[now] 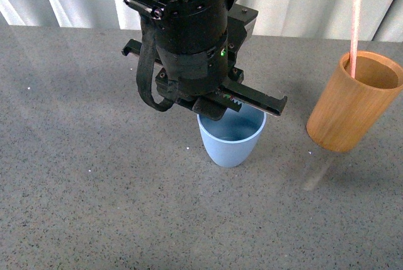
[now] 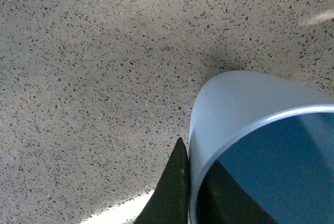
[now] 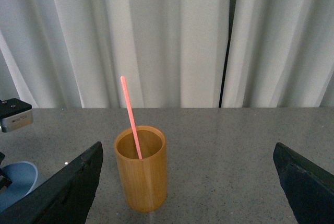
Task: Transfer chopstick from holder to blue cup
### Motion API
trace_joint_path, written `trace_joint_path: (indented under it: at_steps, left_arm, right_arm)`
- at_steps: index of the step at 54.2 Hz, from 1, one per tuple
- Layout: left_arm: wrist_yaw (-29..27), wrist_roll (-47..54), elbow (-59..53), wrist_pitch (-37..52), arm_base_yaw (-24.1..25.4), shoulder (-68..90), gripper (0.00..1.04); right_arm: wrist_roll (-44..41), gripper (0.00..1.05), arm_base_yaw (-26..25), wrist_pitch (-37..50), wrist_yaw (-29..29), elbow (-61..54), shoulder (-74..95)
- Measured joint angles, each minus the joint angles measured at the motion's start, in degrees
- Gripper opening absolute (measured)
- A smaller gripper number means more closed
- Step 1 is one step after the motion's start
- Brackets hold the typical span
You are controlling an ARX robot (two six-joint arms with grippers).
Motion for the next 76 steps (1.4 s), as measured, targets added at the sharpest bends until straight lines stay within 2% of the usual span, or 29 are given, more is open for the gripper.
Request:
trace_joint_path:
  at_steps: [12, 21, 28, 33, 38, 45, 50, 55, 62, 68, 70, 71, 73, 76]
  left_arm:
    - [-0.1, -0.6, 0.0, 0.3, -0.3, 0.0, 0.04]
    - [0.9, -2.2, 0.0, 0.3, -0.3, 0.0, 0.31]
    - [1.6, -2.9, 0.4, 0.3, 0.0, -0.1, 0.47]
    - [2.3, -3.2, 0.7, 0.3, 0.5, -0.9, 0.63]
    - [2.4, -3.2, 0.9, 0.0, 1.4, -2.2, 0.76]
    - [3.1, -3.1, 0.9, -0.5, 4.1, -6.8, 1.00]
    - [3.9, -3.2, -1.4, 0.3, 7.0, -11.7, 0.98]
    - [1.5, -2.9, -6.6, 6.4, 9.7, -17.2, 0.98]
    - [-3.3, -2.0, -16.5, 20.3, 12.3, -25.8, 0.98]
    - [-4.3, -1.4, -18.2, 23.4, 12.8, -28.7, 0.98]
    - [-6.6, -0.5, -20.2, 28.7, 12.8, -28.7, 0.94]
    - [-9.0, 0.1, -23.1, 36.0, 12.8, -29.0, 0.90]
    - [-10.5, 0.8, -27.1, 44.8, 13.1, -29.2, 0.84]
    - [-10.0, 1.6, -34.1, 57.2, 13.9, -30.2, 0.75]
  right_arm:
    - [0.0, 0.95, 0.0, 0.0, 0.0, 0.0, 0.0]
    - [0.0, 0.95, 0.0, 0.0, 0.0, 0.0, 0.0]
    - [0.0, 0.95, 0.0, 0.0, 0.0, 0.0, 0.0]
    - [0.0, 0.95, 0.0, 0.0, 0.0, 0.0, 0.0]
    - [0.0, 0.95, 0.0, 0.0, 0.0, 0.0, 0.0]
    - [0.0, 0.95, 0.0, 0.0, 0.0, 0.0, 0.0]
    - [0.0, 0.95, 0.0, 0.0, 0.0, 0.0, 0.0]
    - [0.0, 0.95, 0.0, 0.0, 0.0, 0.0, 0.0]
    - [0.0, 0.95, 0.0, 0.0, 0.0, 0.0, 0.0]
    - [0.0, 0.95, 0.0, 0.0, 0.0, 0.0, 0.0]
    - [0.0, 0.95, 0.0, 0.0, 0.0, 0.0, 0.0]
    - [0.0, 0.95, 0.0, 0.0, 0.0, 0.0, 0.0]
    - [0.0, 0.95, 0.0, 0.0, 0.0, 0.0, 0.0]
    - [0.0, 0.95, 0.0, 0.0, 0.0, 0.0, 0.0]
